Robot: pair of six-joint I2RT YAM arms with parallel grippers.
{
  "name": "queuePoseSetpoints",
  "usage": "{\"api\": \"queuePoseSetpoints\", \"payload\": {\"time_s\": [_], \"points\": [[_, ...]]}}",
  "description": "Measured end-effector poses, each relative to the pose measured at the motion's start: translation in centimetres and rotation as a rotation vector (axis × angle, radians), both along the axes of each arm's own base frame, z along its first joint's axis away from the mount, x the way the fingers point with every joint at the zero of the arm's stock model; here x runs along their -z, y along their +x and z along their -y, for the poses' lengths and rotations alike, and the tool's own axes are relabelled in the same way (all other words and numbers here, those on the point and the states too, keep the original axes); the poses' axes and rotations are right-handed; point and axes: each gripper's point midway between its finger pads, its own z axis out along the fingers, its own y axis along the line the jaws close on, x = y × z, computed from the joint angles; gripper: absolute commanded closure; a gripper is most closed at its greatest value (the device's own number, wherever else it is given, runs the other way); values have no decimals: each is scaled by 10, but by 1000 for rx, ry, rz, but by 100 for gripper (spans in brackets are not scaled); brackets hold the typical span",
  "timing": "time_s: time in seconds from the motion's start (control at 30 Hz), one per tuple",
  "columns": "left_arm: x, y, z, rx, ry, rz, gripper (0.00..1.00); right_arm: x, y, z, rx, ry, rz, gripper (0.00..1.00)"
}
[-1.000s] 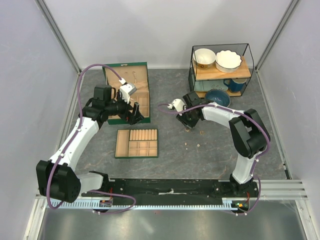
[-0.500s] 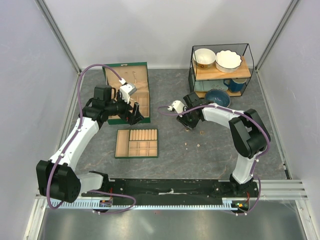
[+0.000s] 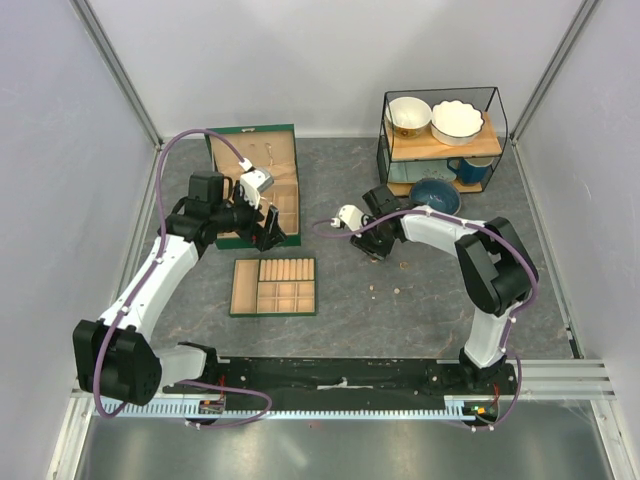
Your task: Organize the mixed jewelry
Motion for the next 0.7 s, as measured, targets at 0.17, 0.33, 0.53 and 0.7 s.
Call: {"api": "queuePoseSetpoints", "payload": {"time_s": [0.17, 0.33, 0.53, 0.7], "points": [[5, 0, -2, -7, 14, -4, 3, 1, -1, -1, -22, -11, -6, 68], [5, 0, -2, -6, 16, -3, 3, 1, -3, -2, -37, -17, -13, 77], [6, 0, -3, -3, 19, -1, 4, 2, -5, -3, -42, -17, -21, 92], [13, -1, -5, -10, 28, -10, 4, 1, -4, -4, -26, -13, -24, 100]]}}
